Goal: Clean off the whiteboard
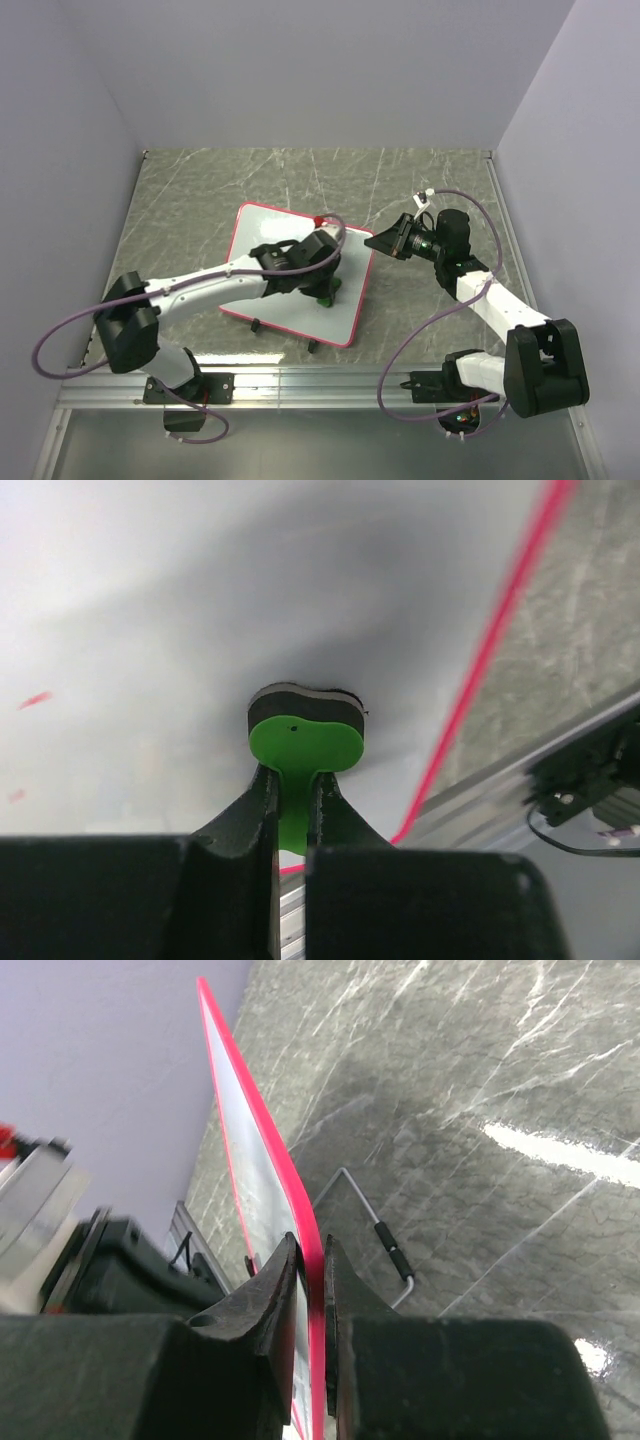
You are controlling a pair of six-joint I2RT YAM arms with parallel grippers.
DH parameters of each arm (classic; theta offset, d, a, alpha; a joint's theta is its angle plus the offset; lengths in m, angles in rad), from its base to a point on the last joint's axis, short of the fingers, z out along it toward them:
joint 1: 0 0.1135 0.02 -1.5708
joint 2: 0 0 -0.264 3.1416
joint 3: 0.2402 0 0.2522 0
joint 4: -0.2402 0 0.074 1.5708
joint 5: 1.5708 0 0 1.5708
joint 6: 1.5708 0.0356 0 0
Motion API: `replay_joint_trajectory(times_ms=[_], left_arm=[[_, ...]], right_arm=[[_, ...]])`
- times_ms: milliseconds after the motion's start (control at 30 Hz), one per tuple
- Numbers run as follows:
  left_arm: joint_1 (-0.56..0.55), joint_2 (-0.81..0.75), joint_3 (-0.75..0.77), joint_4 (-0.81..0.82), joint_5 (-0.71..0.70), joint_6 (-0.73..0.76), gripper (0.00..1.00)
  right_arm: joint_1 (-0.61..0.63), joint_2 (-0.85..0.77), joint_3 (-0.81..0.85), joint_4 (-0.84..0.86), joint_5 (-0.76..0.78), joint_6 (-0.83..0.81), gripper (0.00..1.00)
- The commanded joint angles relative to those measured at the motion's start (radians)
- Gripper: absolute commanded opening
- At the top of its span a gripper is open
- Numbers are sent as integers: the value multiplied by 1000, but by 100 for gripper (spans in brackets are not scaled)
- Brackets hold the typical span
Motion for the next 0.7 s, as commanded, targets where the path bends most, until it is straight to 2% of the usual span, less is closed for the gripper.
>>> replay_joint_trajectory(times_ms=[0, 100, 267, 567, 667], left_arm=[[66, -68, -140, -38, -90, -36, 0], [83, -130, -232, -25, -102, -62, 0], [86, -150, -293, -16, -75, -84, 0], [-90, -77, -245, -15, -7, -53, 0], [-142, -52, -234, -36, -33, -62, 0]], right_arm=[[-3, -4, 11, -85, 77, -67, 0], [-3, -1, 9, -81, 74, -62, 0], [-3, 15, 5, -72, 72, -55, 0], [-5, 30, 20, -75, 75, -53, 0], [-7, 27, 20, -76, 78, -53, 0]])
